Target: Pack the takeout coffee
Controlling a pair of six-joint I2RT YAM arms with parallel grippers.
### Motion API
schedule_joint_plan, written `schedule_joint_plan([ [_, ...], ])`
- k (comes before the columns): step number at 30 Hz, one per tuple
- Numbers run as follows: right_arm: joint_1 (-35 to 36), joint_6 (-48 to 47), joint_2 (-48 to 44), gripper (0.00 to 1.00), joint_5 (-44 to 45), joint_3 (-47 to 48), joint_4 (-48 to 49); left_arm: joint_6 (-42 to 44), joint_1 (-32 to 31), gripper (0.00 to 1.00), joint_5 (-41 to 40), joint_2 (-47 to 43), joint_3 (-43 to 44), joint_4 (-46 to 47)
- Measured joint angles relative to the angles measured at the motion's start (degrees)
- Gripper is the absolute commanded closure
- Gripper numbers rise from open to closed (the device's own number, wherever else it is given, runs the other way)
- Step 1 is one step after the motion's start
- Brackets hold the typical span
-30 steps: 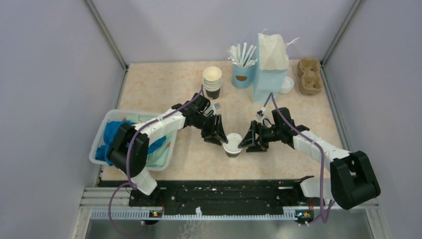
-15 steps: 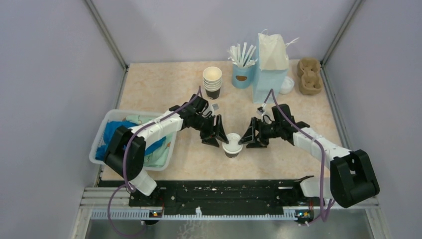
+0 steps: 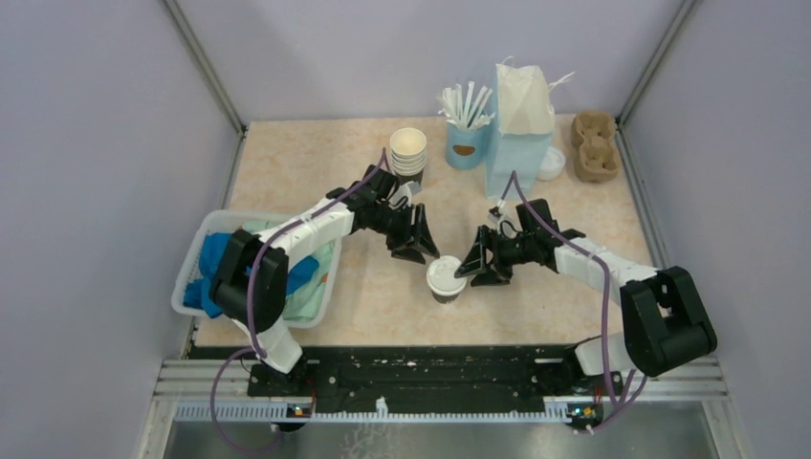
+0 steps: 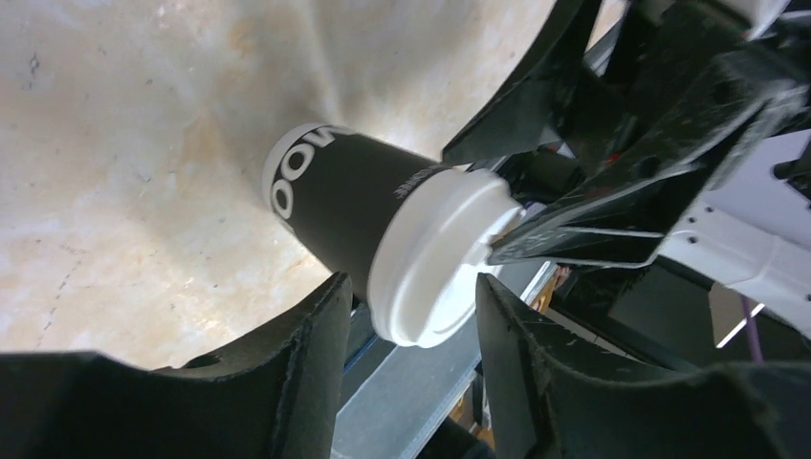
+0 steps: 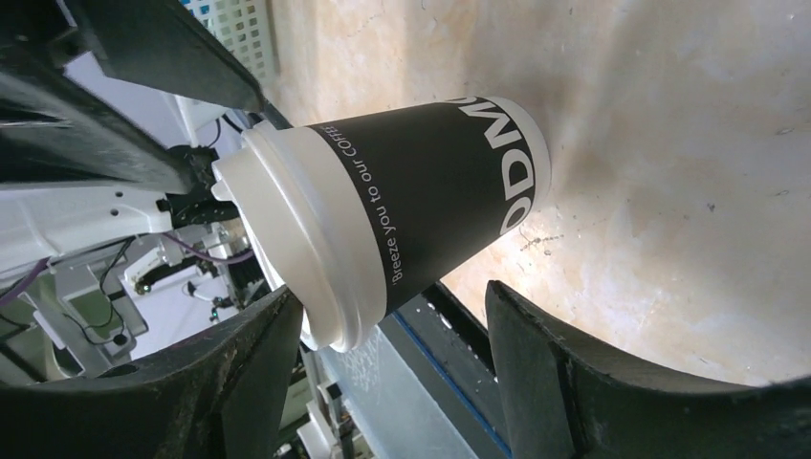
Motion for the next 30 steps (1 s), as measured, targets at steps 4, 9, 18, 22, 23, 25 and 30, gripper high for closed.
schedule_joint_plan([
  [4, 0.0, 1.0, 0.4, 0.34, -1.5, -2.1, 3.3, 0.4, 0.0, 0.54, 1.7, 0.5, -4.2, 1.3],
  [9, -0.1, 0.9, 1.0, 0.34, -2.1, -2.6, 4.3, 0.2, 0.3, 0.55, 3.1, -0.9, -7.0, 5.0],
  [18, 0.7, -2.8, 0.7, 0.08, 2.6, 5.4, -5.8, -1.2, 0.1, 0.33, 1.8, -5.0, -10.1, 4.1],
  [22, 2.5, -2.0, -3.8, 0.08, 2.5, 5.0, -7.2, -3.0, 0.0, 0.27, 1.7, -6.0, -10.8, 3.8],
  [23, 2.7, -1.7, -4.7, 0.09, 2.3, 4.6, -7.0, -3.3, 0.0, 0.25, 1.7, -6.1, -10.8, 3.9],
  [25, 2.8, -0.6, -5.8, 0.11, 1.7, 3.2, -6.3, -3.6, 0.0, 0.23, 1.7, -6.1, -10.8, 4.2],
  [30, 4.3, 1.4, -4.1, 0.23, 0.9, -0.1, -3.6, -4.1, -0.3, 0.4, 2.1, -5.2, -10.7, 5.6],
])
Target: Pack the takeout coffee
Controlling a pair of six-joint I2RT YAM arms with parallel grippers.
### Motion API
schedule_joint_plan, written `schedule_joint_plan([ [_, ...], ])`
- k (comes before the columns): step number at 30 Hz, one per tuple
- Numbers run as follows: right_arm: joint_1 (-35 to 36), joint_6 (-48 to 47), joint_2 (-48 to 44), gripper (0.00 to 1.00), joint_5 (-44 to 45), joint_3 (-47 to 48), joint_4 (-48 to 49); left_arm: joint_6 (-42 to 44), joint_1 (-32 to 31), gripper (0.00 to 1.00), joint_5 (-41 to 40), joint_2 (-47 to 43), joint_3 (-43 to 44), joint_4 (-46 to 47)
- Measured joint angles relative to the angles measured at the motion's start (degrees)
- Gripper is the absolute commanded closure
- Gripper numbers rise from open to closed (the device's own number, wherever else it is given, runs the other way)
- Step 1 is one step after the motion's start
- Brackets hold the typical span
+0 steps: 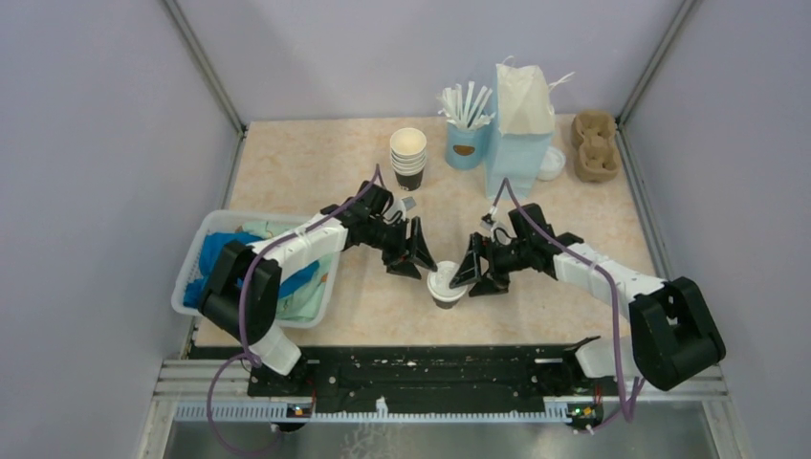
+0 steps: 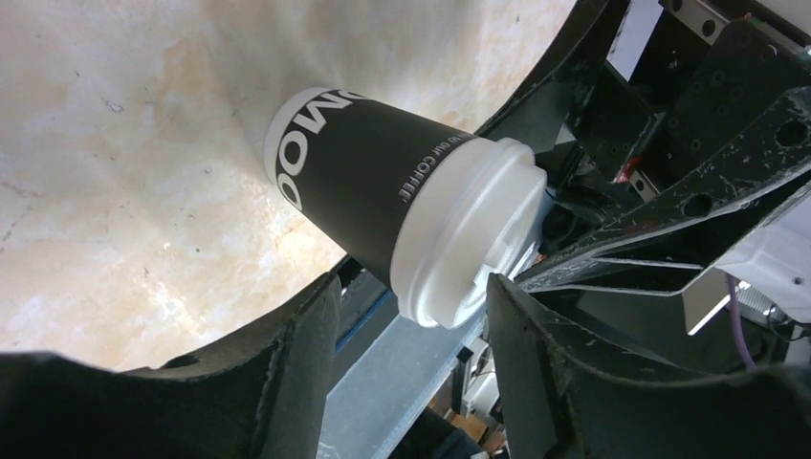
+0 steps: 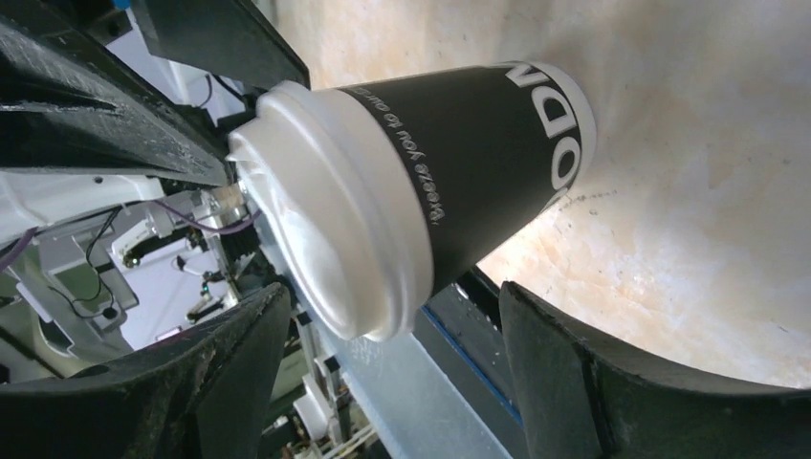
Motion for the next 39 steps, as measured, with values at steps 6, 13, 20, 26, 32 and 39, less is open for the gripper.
schedule_joint_plan([
  [6, -0.3, 1.1, 1.6, 0.3, -0.3, -4.1, 4.1, -0.3, -0.9, 0.51, 1.1, 0.8, -2.5, 3.2],
  [13, -3.3, 0.4, 1.5, 0.23, -1.7, -4.7, 5.2, -1.8, -1.2, 0.45, 1.0, -4.0, -7.9, 6.3],
  [20, -3.3, -3.7, 1.4, 0.07, 2.5, 3.6, -3.2, -2.8, -1.4, 0.22, -0.5, -5.4, -6.9, 2.9],
  [26, -2.0, -3.0, -0.4, 0.14, 1.7, 3.2, -3.0, -2.1, -1.4, 0.37, -2.0, -4.0, -2.0, 1.9],
  [32, -2.0, -1.6, 1.3, 0.21, 2.5, -1.7, 0.5, -1.3, -1.3, 0.49, -2.2, -1.4, -3.7, 2.5],
  [39, -2.3, -2.0, 1.8, 0.16, 2.8, -0.9, 0.5, -0.2, -1.2, 0.43, -1.7, -2.9, -5.2, 3.6],
])
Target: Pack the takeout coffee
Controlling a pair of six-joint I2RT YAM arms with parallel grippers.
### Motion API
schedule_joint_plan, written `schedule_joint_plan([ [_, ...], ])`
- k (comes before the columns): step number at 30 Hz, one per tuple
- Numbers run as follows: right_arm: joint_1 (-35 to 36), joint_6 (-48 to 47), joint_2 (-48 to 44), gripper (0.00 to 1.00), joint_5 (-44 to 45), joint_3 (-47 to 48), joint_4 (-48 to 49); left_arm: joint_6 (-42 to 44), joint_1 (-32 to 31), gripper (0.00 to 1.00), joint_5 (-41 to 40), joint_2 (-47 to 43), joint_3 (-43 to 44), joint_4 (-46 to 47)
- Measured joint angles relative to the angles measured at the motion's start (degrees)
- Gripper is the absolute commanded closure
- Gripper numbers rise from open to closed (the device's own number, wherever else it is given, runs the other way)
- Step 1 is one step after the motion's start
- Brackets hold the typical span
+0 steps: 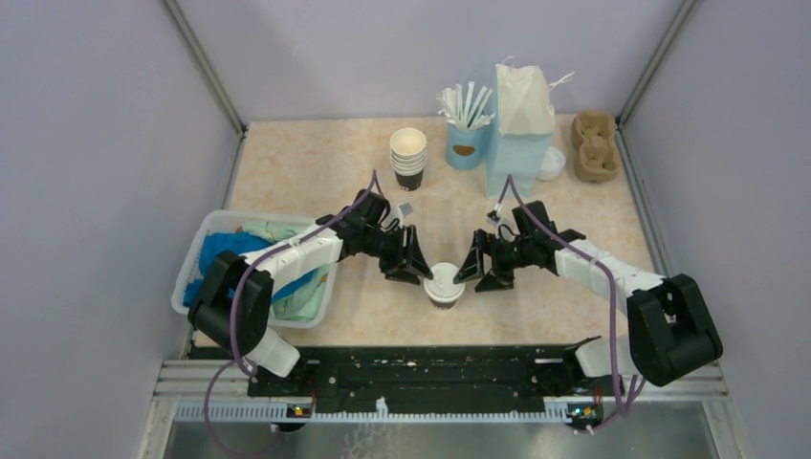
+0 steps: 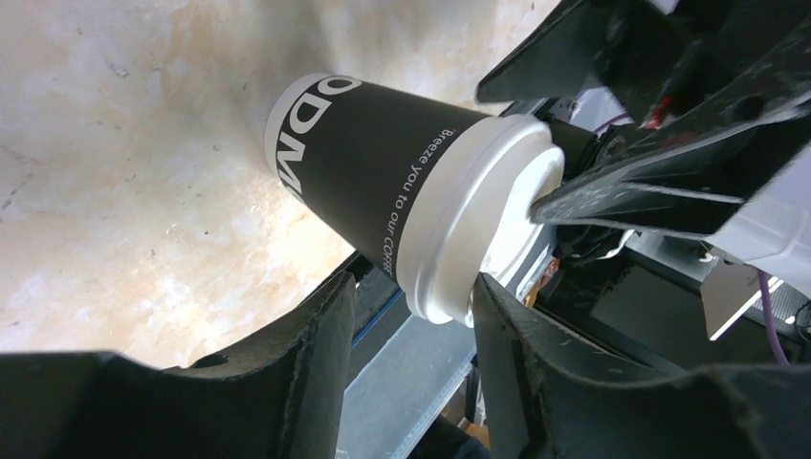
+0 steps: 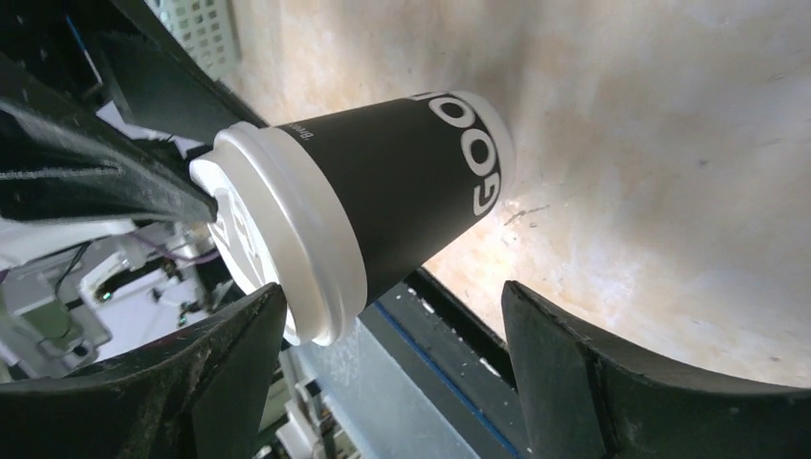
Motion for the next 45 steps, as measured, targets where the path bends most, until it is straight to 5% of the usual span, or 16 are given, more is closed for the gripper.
schedule_joint_plan([
  [9, 1.8, -5.6, -1.4, 0.05, 7.4, 13.0, -12.8, 1.1, 0.0, 0.25, -3.3, -0.9, 4.1, -6.0],
  [18, 2.1, -2.9, -2.7, 0.18, 3.6, 3.8, -5.9, 0.3, 0.0, 0.44, -1.9, 2.4, 3.2, -2.3],
  [23, 0.4, -1.0, -0.8, 0.24, -1.3, -1.0, -0.7, -0.9, 0.0, 0.46, 0.2, 1.4, 0.4, 1.9],
  [32, -2.8, -7.9, 3.1, 0.04, -1.2, 7.5, -6.9, -1.6, -0.3, 0.15, -1.7, -3.0, -0.2, -2.3],
  [38, -2.3, -6.8, -1.7, 0.04, -3.4, 6.4, -7.8, -0.7, -0.3, 0.32, -2.1, 1.4, 6.7, -3.0],
  [45, -1.4, -2.0, -2.6, 0.2, -4.4, -3.3, -0.4, -0.2, -0.2, 0.45, -0.4, 3.7, 3.3, -1.3],
])
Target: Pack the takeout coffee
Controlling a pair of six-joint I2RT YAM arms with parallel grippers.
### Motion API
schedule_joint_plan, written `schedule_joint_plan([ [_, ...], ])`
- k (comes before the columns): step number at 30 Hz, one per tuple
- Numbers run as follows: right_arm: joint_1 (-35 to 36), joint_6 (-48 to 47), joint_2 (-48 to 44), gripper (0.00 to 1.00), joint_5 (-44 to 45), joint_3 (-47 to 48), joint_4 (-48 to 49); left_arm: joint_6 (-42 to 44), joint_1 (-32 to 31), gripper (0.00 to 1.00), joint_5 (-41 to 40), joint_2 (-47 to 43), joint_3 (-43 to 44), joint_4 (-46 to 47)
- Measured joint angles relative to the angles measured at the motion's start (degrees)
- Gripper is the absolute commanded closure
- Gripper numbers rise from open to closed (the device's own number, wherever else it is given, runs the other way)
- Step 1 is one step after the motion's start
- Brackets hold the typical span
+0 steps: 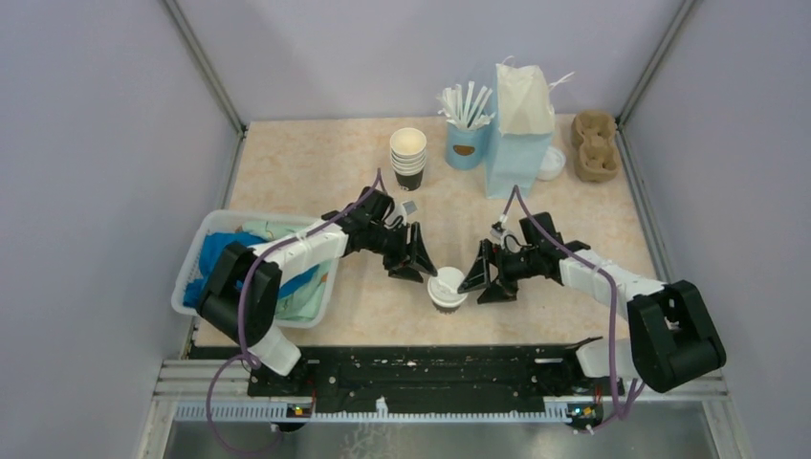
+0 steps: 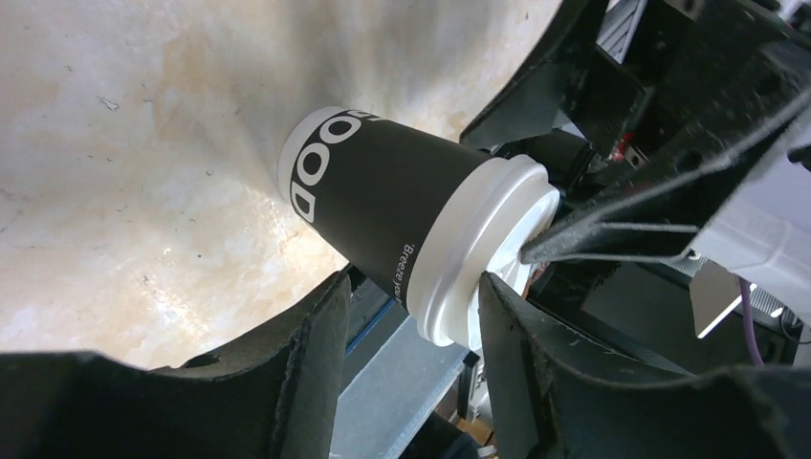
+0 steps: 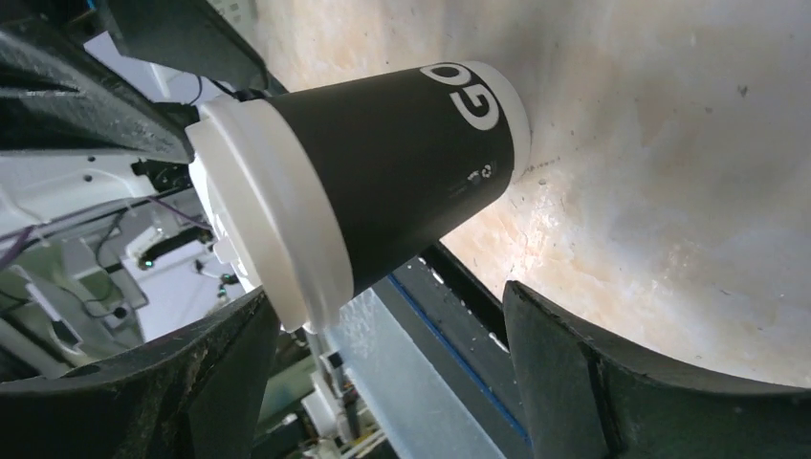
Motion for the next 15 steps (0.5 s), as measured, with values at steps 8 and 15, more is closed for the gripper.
schedule_joint_plan([
  [8, -1.0, 0.9, 0.8, 0.06, 1.7, 1.7, -1.7, 0.9, 0.1, 0.35, 0.2, -3.1, -2.9, 0.9],
  [15, 7.5, -5.4, 0.7, 0.01, 17.9, 22.0, -19.6, 2.4, 0.1, 0.07, -7.0, -5.7, 3.0, -8.3],
])
